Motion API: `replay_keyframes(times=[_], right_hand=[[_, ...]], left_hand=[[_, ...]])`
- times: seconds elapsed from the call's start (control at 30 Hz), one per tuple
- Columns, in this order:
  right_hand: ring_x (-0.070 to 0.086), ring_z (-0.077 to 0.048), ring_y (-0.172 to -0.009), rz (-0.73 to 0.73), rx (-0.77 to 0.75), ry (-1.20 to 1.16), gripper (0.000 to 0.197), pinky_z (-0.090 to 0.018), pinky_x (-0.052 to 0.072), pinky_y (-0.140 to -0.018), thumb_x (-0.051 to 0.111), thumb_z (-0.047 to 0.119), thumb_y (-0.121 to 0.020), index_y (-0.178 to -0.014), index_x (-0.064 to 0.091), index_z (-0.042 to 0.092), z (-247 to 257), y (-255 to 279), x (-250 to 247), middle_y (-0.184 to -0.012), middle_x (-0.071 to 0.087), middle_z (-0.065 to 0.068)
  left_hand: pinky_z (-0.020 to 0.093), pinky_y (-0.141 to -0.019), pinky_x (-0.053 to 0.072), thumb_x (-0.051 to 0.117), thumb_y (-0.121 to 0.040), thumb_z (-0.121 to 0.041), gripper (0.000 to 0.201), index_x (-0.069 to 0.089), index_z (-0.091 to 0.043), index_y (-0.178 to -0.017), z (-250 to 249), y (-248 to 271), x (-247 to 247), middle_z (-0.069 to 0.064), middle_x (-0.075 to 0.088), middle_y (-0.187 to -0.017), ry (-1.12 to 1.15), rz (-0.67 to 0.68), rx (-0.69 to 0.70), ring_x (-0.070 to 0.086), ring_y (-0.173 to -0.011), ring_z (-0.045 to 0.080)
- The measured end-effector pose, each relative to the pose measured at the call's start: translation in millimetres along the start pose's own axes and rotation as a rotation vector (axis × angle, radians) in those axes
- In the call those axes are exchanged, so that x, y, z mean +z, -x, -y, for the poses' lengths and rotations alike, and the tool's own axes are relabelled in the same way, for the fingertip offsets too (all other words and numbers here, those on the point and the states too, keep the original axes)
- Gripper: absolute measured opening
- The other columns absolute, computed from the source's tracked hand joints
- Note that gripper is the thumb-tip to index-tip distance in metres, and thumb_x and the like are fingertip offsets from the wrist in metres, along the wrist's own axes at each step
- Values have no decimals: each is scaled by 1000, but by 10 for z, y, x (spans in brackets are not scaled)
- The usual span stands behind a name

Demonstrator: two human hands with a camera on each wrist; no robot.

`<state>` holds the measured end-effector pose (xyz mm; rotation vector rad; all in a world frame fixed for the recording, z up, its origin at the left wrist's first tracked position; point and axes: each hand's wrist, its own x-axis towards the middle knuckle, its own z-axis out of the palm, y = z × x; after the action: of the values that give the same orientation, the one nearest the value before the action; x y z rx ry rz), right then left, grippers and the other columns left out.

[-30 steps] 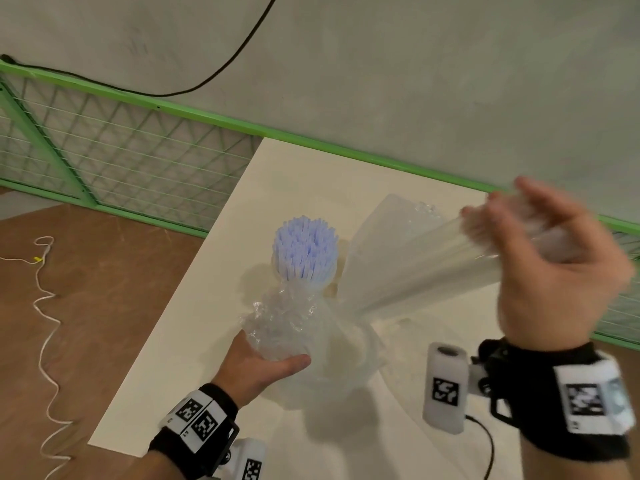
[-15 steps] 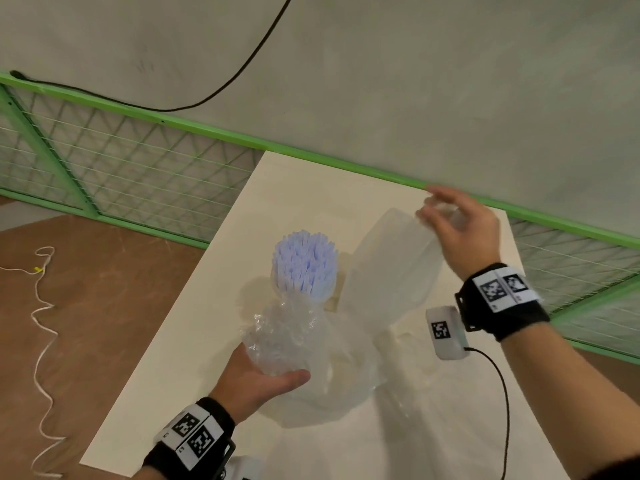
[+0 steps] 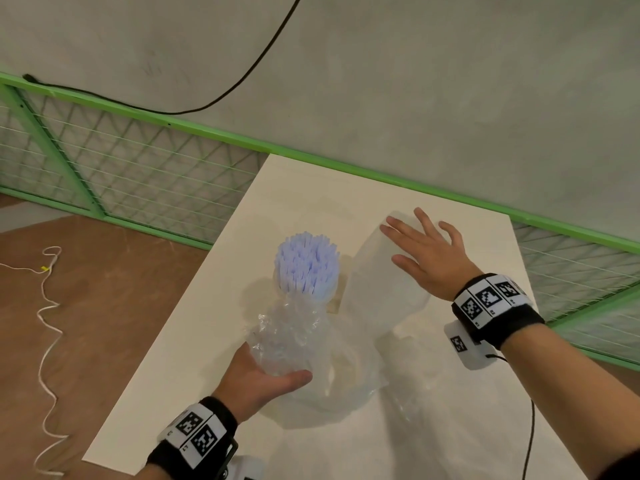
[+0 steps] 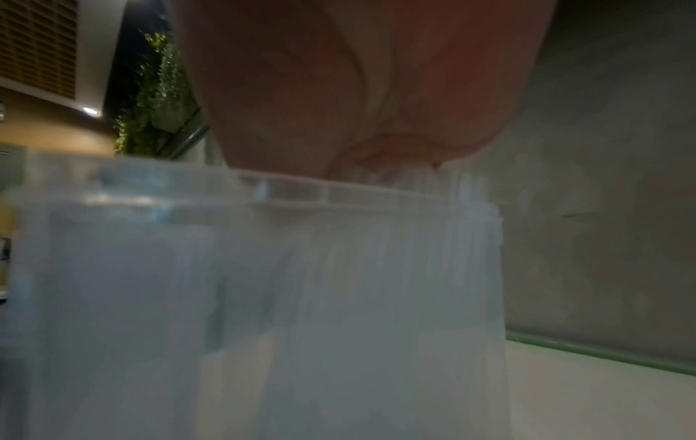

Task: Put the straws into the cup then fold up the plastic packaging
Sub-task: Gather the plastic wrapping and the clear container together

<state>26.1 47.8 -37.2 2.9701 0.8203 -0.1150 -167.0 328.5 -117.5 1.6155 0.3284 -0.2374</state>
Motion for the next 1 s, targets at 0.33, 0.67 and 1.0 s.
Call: replay_keyframes(times=[0.33,0.67,1.0], right_hand=[[51,-20,-125,-569,-167,-318,42,-38,33,-94,49,12,-89,-128,58,22,723,294,-337,-131,59,3],[48,-1,-104,130,-192,-709,75,-16,38,-89,59,14,-86,-144,23,45,1216,515,221,-139,46,13],[51,-7,-106,79,-260,-813,65,-11,38,-88,69,11,-75,-134,50,30,1187,416,240,-120,53,11]], left_hand=[[8,-69,50,92,-49,-16,64,64,-22,-106,-17,29,-10,-14,75,-95,2,31,-2,70,-85,0],[16,-76,49,94,-50,-15,71,61,-30,-112,-38,49,10,-17,73,-102,11,64,9,68,-94,-1],[25,-86,51,89,-48,-27,75,59,-31,-118,-91,71,44,-6,72,-111,12,124,90,67,-104,9]])
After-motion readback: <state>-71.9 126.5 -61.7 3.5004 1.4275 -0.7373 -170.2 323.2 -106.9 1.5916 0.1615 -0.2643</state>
